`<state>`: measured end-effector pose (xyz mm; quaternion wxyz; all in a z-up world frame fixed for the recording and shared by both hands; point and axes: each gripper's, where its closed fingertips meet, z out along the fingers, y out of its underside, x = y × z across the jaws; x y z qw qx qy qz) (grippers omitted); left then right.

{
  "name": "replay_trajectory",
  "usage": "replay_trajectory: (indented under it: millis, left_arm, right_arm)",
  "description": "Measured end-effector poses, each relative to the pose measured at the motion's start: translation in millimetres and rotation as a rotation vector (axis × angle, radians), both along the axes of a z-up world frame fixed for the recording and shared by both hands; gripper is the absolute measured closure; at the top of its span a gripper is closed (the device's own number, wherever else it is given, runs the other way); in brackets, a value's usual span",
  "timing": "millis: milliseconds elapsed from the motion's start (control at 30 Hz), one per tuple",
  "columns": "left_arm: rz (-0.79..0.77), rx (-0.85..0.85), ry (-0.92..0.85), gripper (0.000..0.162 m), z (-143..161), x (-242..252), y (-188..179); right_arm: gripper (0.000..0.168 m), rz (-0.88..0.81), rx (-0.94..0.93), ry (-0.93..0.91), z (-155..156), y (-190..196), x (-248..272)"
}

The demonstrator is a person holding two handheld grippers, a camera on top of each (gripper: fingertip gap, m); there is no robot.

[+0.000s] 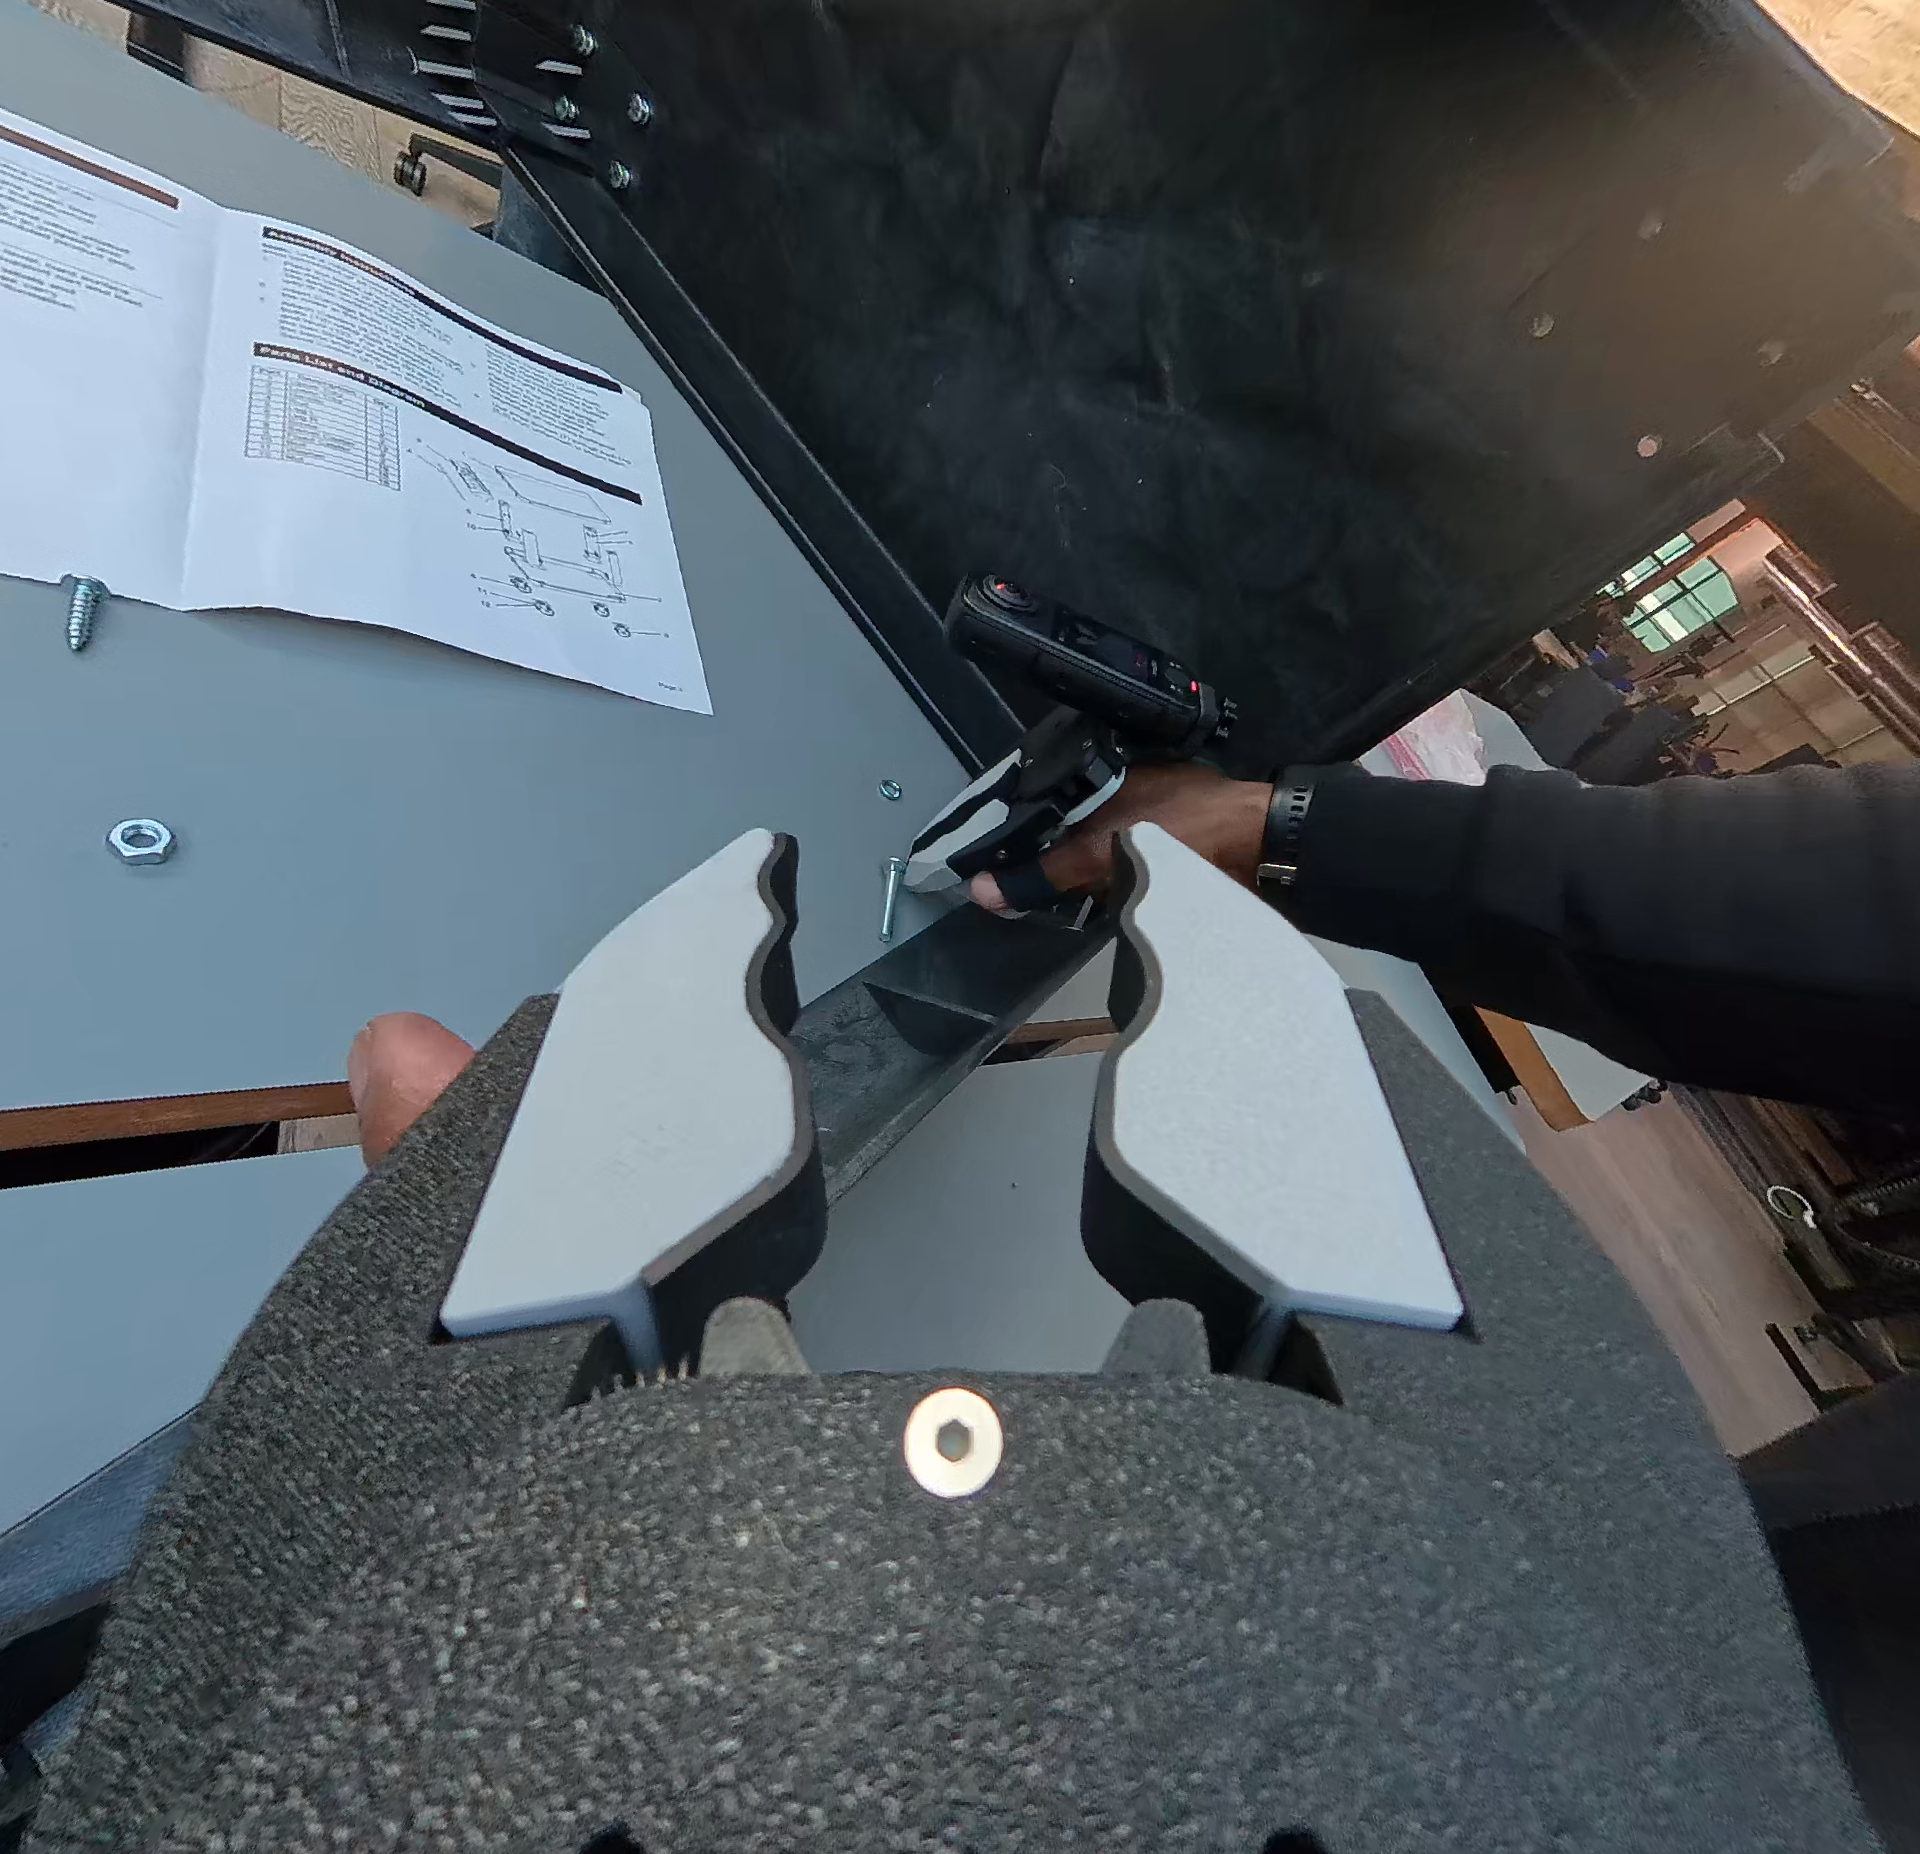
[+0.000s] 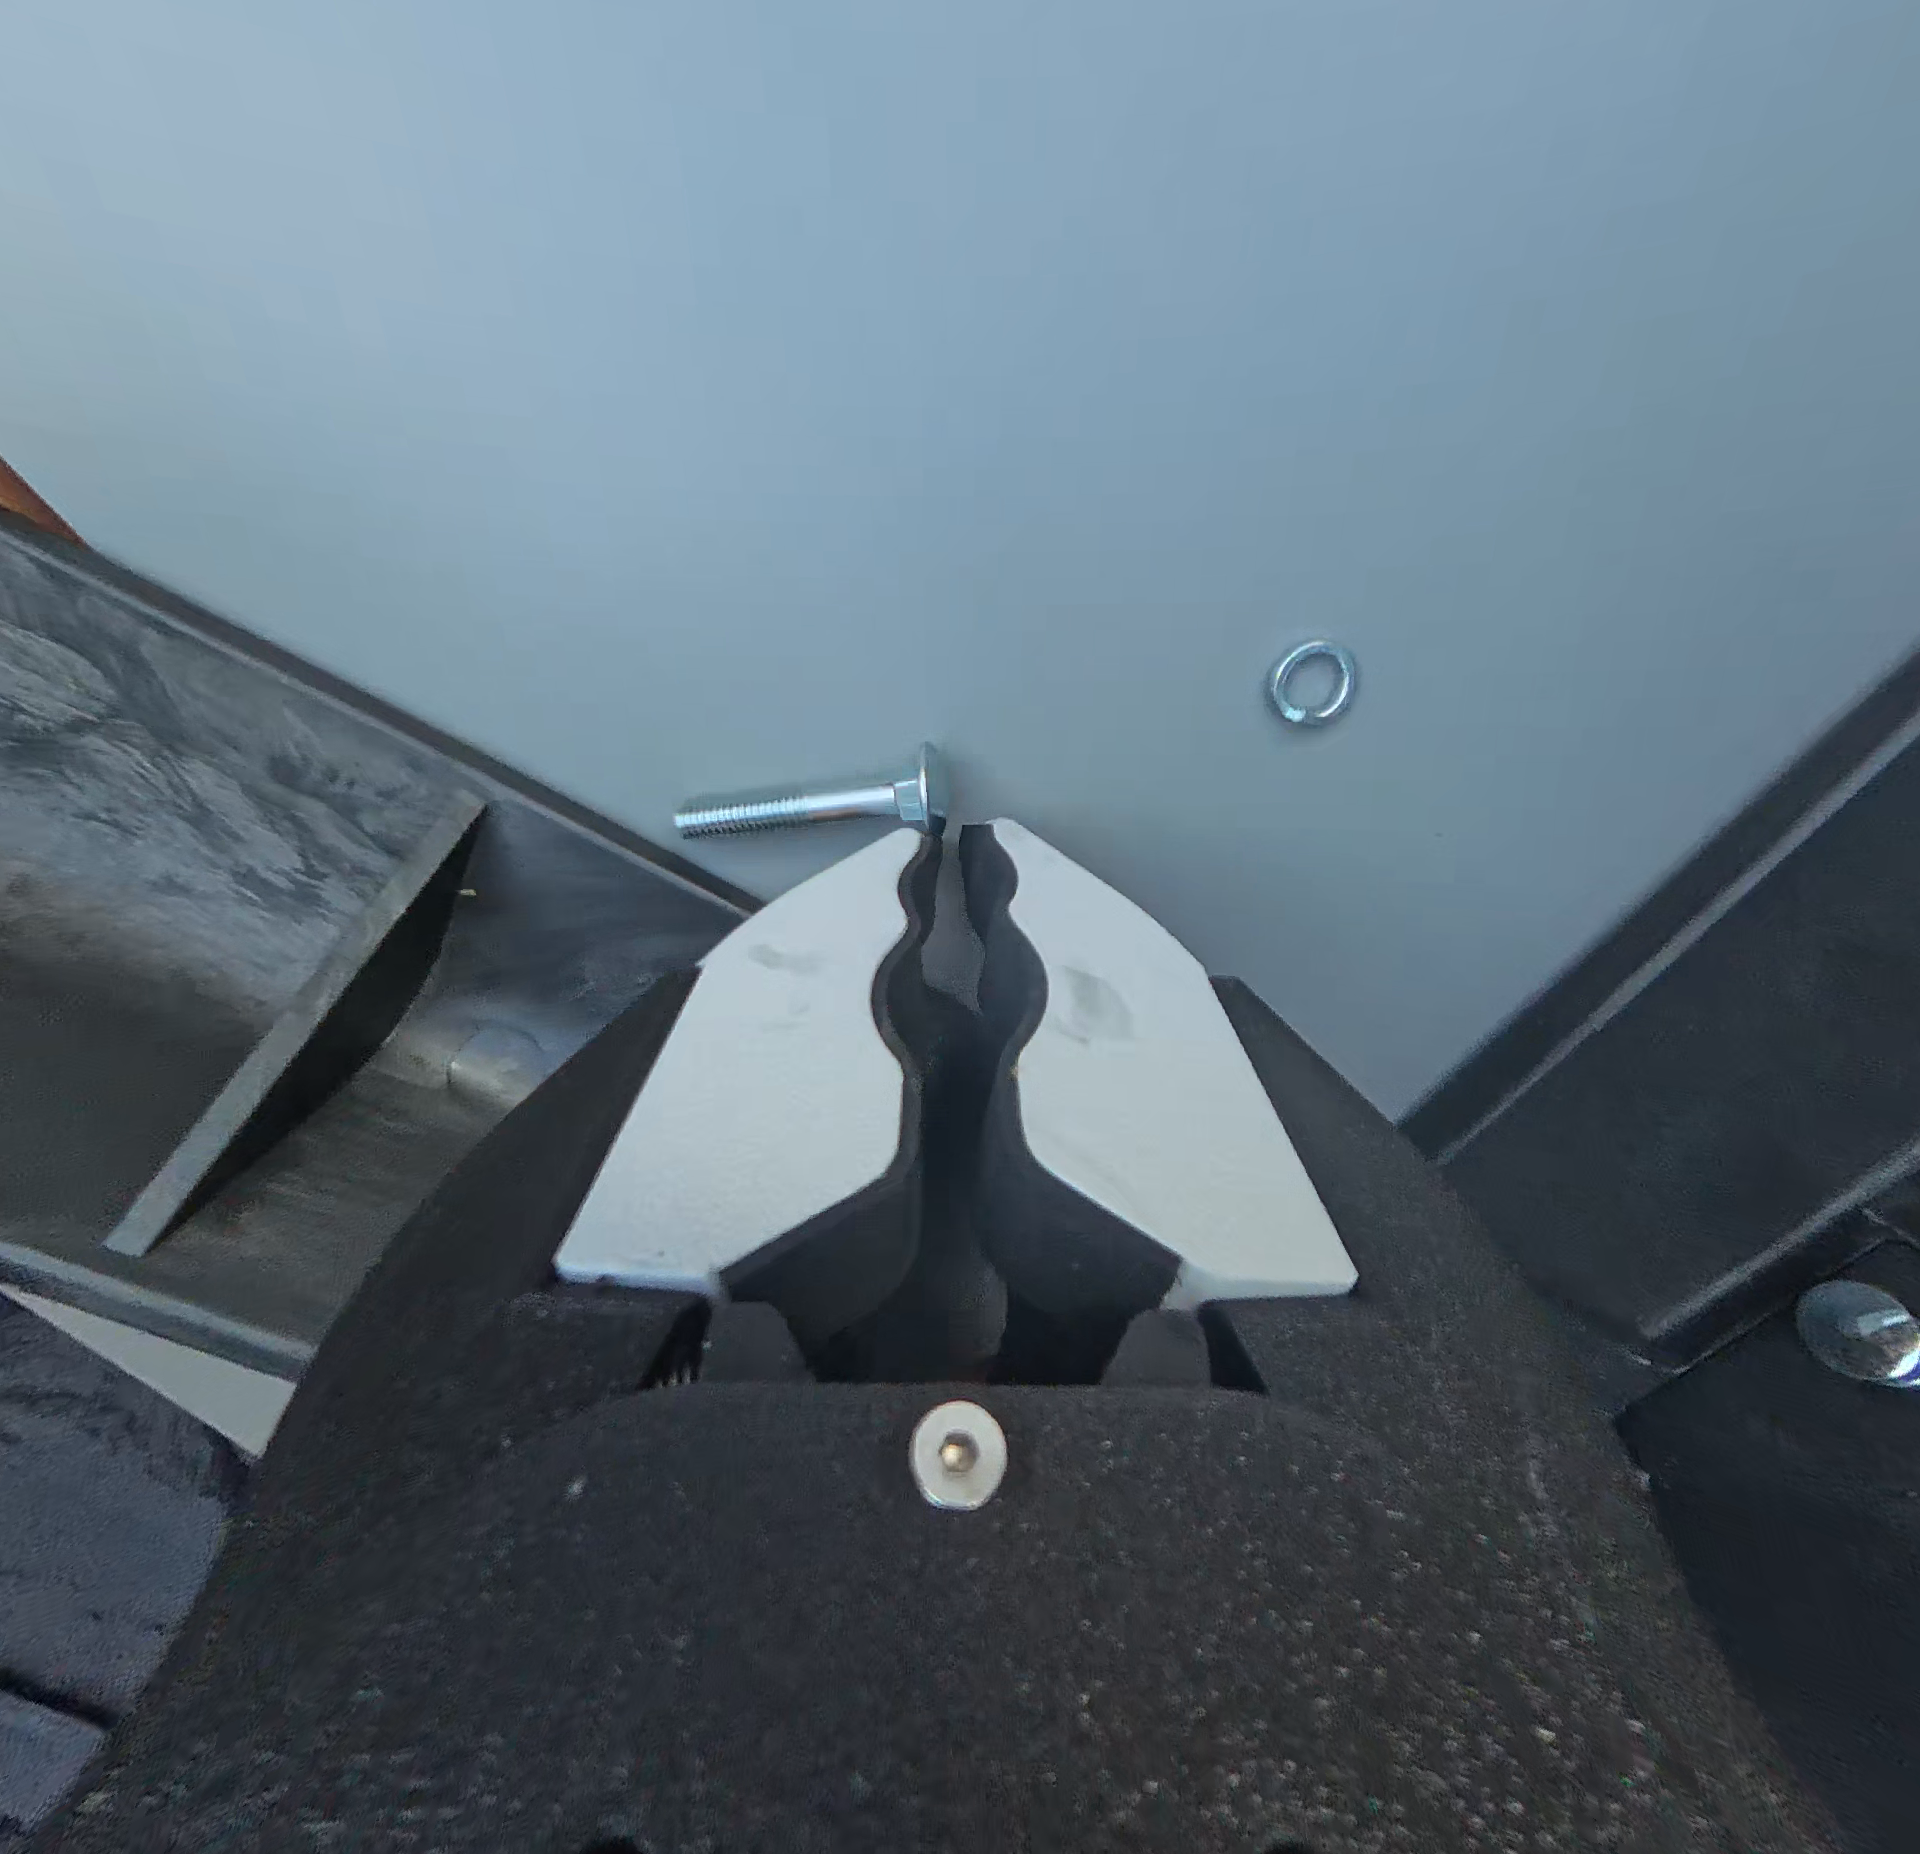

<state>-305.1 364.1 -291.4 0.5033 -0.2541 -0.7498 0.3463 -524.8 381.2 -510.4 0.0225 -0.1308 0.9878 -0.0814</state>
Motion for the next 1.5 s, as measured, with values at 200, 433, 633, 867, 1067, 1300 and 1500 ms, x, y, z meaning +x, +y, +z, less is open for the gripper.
replay_trajectory:
  millis: [200,433,633,867,1067,1300,1500]
  left_arm:
    - [0.015,0.01,0.0,0.105,0.4,6.1,-1.1]
    - [0.014,0.023,0.0,0.105,-1.1,9.1,-3.7]
    - [0.008,0.02,0.0,0.106,1.8,9.5,-3.6]
    - [0.023,0.03,0.009,0.107,2.1,16.6,-6.9]
    - [0.019,0.036,0.018,0.109,3.8,19.2,-11.6]
    - [-0.03,0.096,0.005,0.11,-4.9,10.4,-24.4]
    - [-0.133,0.075,-0.007,0.115,5.8,-20.9,-53.8]
  right_arm:
    - [0.16,-0.195,-0.026,-0.091,12.5,-0.3,10.1]
    - [0.149,-0.304,0.009,-0.165,7.7,-5.4,40.1]
    - [0.144,-0.272,-0.006,-0.024,-2.5,-16.8,46.5]
    - [0.16,-0.148,0.057,0.022,-3.2,-21.7,54.0]
    - [0.161,-0.116,0.054,-0.031,-2.6,-23.6,54.5]
    - [0.161,0.071,-0.173,-0.071,37.5,-46.5,69.7]
    - [0.162,0.456,-0.499,0.009,135.3,-71.0,95.2]
